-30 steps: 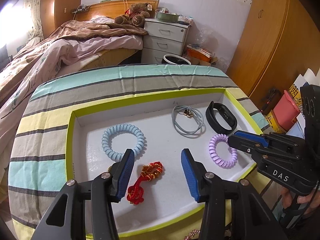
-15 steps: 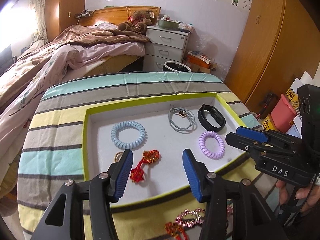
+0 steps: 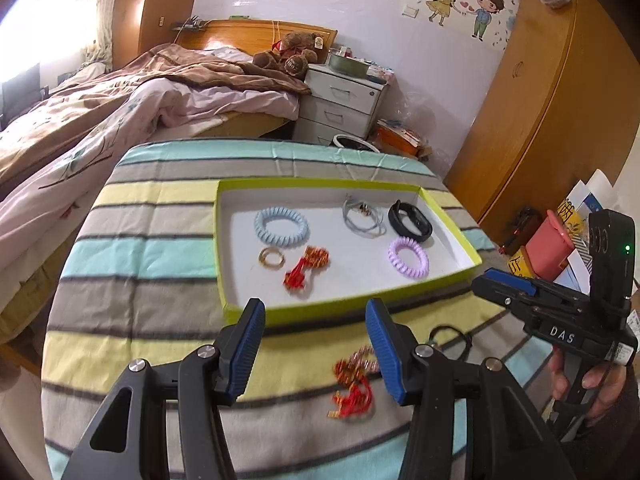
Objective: Organize jewelry
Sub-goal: 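Move both open grippers back to the remaining jewelry beside the box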
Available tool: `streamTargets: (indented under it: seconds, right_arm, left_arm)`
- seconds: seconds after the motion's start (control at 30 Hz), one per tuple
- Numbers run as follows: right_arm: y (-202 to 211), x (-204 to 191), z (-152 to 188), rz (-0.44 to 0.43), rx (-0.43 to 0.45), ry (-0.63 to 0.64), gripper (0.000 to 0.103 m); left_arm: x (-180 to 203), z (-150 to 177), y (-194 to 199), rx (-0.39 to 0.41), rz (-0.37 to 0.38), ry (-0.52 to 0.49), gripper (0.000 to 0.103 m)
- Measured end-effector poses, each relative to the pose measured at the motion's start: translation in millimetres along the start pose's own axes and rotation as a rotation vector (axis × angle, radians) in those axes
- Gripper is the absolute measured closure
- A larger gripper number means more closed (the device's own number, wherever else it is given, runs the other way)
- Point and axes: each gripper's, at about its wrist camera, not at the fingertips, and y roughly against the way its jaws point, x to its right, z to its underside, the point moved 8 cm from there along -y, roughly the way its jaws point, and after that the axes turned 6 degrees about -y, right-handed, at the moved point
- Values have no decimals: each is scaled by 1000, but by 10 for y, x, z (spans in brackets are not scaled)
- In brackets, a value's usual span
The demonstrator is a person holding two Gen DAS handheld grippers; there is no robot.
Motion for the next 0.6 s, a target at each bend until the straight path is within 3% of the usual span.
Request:
streamTargets:
  seconds: [0.33,0.6]
  right_arm:
    - [98,9,300,-22,-13,-16,62]
    - [120,-408,508,-148,-26,45,62]
  left_arm:
    - [-32,336,91,-25,25,25,51]
    - [-87,475,181,-17,23,48,51]
